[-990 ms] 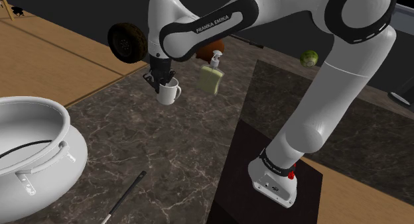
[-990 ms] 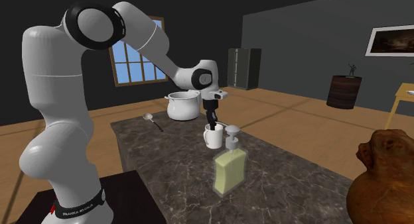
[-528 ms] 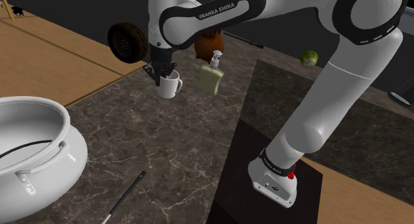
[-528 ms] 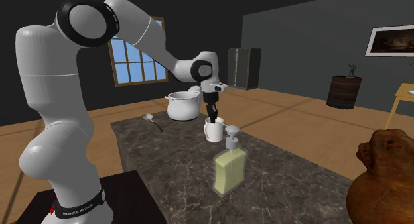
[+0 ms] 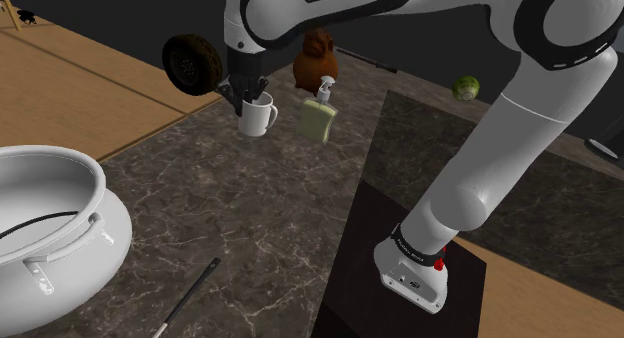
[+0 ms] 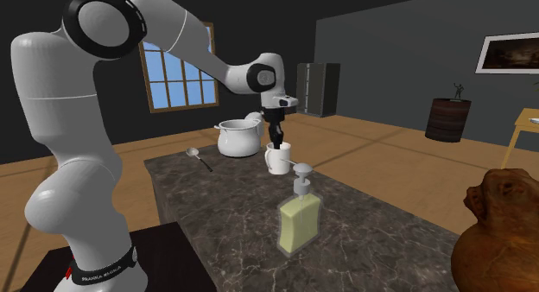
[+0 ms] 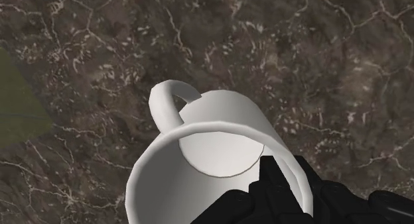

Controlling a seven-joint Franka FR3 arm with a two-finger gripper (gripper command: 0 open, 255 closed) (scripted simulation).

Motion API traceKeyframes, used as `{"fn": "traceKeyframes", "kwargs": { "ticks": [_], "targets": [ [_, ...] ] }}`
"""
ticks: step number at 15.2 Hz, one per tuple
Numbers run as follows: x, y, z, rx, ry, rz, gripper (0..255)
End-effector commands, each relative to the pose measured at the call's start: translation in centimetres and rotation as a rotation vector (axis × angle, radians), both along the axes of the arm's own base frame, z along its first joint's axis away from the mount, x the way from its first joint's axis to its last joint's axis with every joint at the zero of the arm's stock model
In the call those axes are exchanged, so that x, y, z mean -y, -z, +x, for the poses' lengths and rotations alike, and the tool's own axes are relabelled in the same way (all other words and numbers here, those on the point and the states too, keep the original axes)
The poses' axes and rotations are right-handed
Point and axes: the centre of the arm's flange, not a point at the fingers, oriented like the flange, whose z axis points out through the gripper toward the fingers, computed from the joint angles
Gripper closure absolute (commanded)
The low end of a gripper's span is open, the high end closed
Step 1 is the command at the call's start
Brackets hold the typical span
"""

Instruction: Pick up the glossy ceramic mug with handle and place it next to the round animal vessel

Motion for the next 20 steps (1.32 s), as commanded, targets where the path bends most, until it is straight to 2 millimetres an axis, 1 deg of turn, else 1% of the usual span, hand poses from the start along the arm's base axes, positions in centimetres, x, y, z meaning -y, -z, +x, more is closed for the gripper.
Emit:
{"fn": "traceKeyframes", "kwargs": {
  "ticks": [1,20],
  "targets": [
    [0.1,-1.0,0.0,0.0,0.0,0.0,255],
    [0.1,-11.1,0.0,0.0,0.0,0.0,255]
  ]
}}
